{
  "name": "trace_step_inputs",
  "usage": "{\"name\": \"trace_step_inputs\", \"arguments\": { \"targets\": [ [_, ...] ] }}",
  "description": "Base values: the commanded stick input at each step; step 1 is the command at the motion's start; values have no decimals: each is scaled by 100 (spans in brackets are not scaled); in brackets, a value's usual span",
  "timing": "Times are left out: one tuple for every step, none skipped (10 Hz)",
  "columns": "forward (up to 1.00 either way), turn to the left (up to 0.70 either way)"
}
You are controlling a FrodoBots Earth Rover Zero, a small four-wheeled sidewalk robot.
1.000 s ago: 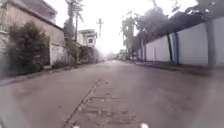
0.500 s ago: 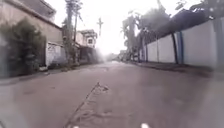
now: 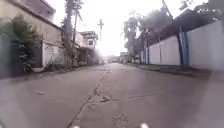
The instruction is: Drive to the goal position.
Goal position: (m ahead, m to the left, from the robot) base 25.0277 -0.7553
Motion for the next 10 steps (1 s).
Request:
{"name": "trace_step_inputs", "arguments": {
  "targets": [
    [100,1],
    [100,1],
    [100,1],
    [100,1],
    [100,1],
    [100,1],
    [100,1],
    [100,1],
    [100,1],
    [100,-5]
  ]
}}
